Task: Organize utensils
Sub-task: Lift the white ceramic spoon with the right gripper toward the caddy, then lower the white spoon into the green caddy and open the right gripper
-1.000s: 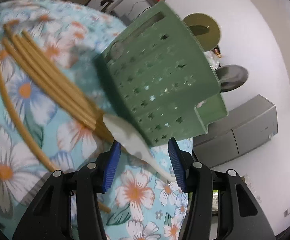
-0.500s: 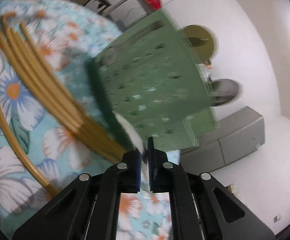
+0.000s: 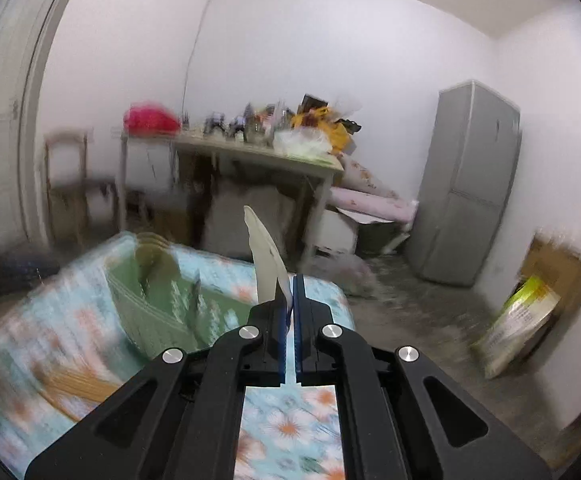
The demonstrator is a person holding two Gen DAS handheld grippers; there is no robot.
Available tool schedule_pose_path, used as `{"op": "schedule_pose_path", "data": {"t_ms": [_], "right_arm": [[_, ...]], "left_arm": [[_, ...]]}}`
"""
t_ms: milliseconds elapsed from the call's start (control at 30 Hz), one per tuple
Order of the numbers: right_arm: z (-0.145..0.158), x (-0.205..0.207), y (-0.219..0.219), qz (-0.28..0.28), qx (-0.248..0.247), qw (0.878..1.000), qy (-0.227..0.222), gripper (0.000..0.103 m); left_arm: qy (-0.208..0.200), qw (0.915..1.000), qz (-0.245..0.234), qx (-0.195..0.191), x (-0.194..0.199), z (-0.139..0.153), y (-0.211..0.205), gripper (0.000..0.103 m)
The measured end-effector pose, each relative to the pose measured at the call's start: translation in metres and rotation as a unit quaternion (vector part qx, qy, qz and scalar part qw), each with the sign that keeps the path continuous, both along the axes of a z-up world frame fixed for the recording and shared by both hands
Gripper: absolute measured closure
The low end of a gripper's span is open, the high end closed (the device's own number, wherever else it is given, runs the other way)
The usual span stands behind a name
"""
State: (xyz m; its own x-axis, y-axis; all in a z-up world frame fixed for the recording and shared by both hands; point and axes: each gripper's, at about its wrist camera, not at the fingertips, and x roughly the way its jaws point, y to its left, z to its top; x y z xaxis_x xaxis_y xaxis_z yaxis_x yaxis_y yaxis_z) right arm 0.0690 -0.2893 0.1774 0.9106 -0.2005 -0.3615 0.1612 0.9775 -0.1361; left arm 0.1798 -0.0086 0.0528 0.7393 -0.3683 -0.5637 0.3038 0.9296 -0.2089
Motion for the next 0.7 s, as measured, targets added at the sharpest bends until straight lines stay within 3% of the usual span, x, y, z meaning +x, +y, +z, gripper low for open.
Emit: {"op": "schedule_pose_path", "data": {"t_ms": [100, 267, 533, 700], "right_arm": [[0.023, 0.000, -0.026, 0.023, 0.095, 0.994, -0.043, 0.100], [0.030, 0.009, -0.043, 0.037, 0.140, 0.987, -0.074, 0.100], [-0.007, 0.038, -0.038, 0.032, 0.142, 0.989, -0.031, 0.100], [-0.041, 0.059, -0.049, 0.029, 0.171, 0.985, 0.003, 0.100]], "left_arm": [[0.001, 1.0000, 0.000, 0.000, 0.000, 0.000, 0.000, 0.059], [0.004, 1.0000, 0.001, -0.005, -0.001, 0.001, 0.001, 0.059], [0.008, 0.9999, 0.003, -0.006, -0.005, 0.002, -0.001, 0.059], [0.002, 0.9999, -0.007, -0.010, -0.006, 0.002, -0.006, 0.059]]}}
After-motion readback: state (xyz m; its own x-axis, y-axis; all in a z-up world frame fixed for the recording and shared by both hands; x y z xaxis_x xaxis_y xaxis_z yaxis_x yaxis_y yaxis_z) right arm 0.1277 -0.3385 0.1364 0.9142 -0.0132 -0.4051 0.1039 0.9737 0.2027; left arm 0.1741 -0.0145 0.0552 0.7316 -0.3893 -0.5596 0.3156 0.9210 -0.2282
